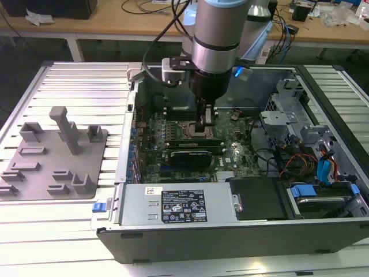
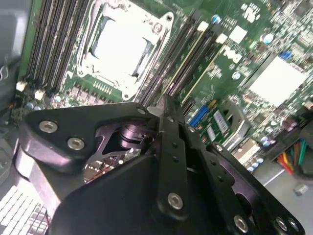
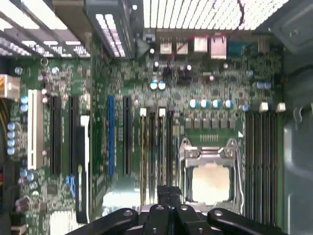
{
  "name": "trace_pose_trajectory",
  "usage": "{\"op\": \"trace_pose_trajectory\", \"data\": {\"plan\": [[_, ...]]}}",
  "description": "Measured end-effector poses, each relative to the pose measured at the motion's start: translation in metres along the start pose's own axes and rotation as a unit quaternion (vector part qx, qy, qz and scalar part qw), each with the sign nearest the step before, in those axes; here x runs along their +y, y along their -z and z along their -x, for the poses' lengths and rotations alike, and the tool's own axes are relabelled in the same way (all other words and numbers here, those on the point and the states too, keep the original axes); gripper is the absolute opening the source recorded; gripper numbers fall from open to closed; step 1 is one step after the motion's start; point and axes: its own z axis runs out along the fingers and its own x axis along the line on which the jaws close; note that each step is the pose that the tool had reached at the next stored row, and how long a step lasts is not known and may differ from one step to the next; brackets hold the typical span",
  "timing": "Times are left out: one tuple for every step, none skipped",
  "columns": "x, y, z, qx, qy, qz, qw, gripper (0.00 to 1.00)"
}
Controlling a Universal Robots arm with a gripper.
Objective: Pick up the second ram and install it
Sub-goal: 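Press down the second ram until it locks into place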
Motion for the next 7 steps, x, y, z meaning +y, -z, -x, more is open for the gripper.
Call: {"op": "trace_pose_trajectory", "data": {"plan": [[-0.0005, -0.0001, 0.0, -0.0001, 0.0, 0.0, 1.0, 0.08], [-0.0006, -0.0001, 0.0001, -0.0001, 0.0, 0.0, 1.0, 0.08], [-0.0006, -0.0001, 0.0001, -0.0001, 0.0, 0.0, 1.0, 0.08], [-0.0006, 0.0, 0.0001, -0.0001, 0.0, 0.0, 1.0, 0.08], [-0.0007, 0.0, 0.0001, -0.0001, 0.0, 0.0, 1.0, 0.08], [-0.0008, -0.0001, 0.0001, -0.0001, 0.0, 0.0, 1.0, 0.08], [-0.0008, 0.0, 0.0001, -0.0001, 0.0, 0.0, 1.0, 0.08]]}}
